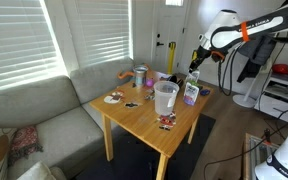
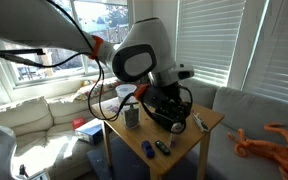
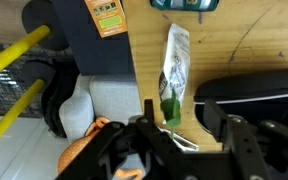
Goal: Move the packet on the right to the left then place both packets in the clear cup
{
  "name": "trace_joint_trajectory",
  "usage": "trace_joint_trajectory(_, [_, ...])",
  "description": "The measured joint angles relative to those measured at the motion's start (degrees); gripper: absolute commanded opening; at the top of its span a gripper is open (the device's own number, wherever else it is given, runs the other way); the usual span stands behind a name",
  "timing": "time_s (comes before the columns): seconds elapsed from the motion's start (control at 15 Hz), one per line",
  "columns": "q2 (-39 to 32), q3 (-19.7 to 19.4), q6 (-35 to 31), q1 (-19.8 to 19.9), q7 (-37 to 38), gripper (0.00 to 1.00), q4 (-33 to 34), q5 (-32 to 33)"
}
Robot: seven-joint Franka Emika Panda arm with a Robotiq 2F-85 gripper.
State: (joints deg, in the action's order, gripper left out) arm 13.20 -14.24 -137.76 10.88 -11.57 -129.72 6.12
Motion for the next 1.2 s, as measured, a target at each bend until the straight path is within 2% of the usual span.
trace_joint_trajectory(0.27, [-0.79,0.34,-0.08,-0.10,-0.14,0.00,0.33,-0.02])
trace_joint_trajectory(0.4, [-0.70,0.84,-0.07,-0.11,-0.14,0.05,0.51,0.01])
trace_joint_trajectory(0.8, [2.39,2.83,0.38,-0.48,-0.04,0.05,0.69,0.01])
trace_joint_trajectory(1.2, [8.57,5.33,7.17,-0.65,2.73,0.05,-0.45,0.03])
